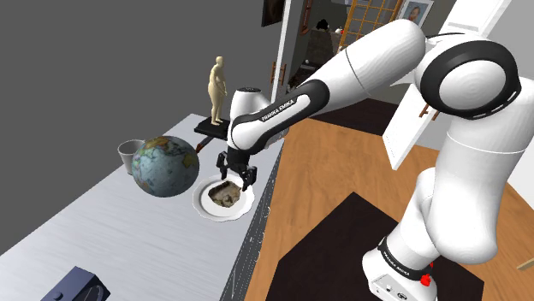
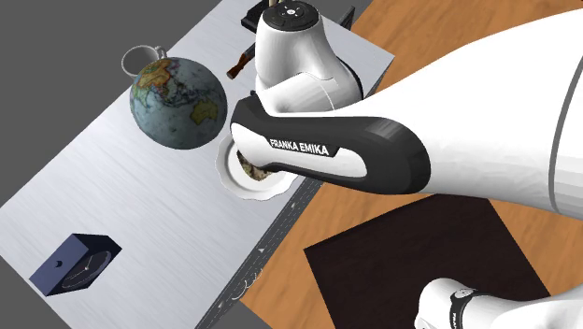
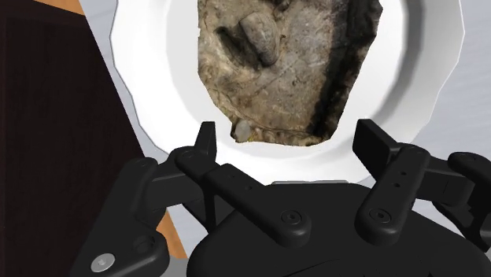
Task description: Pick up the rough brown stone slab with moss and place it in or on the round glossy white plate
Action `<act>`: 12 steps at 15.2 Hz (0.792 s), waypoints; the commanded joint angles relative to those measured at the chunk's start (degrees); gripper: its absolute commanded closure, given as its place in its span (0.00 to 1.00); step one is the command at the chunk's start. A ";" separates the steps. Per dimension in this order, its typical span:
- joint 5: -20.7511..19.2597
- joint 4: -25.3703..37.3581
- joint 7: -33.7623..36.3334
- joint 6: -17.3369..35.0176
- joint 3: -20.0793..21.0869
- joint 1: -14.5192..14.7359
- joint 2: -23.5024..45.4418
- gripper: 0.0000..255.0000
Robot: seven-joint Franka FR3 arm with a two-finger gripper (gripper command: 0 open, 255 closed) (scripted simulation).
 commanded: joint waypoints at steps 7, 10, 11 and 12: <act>-1.59 1.57 1.03 -6.37 -0.77 -0.31 -4.81 0.00; -1.60 1.57 1.03 -6.37 -0.77 -0.31 -4.81 0.00; -1.60 1.57 1.03 -6.37 -0.77 -0.31 -4.81 0.00; -1.59 1.57 1.03 -6.37 -0.77 -0.31 -4.81 0.00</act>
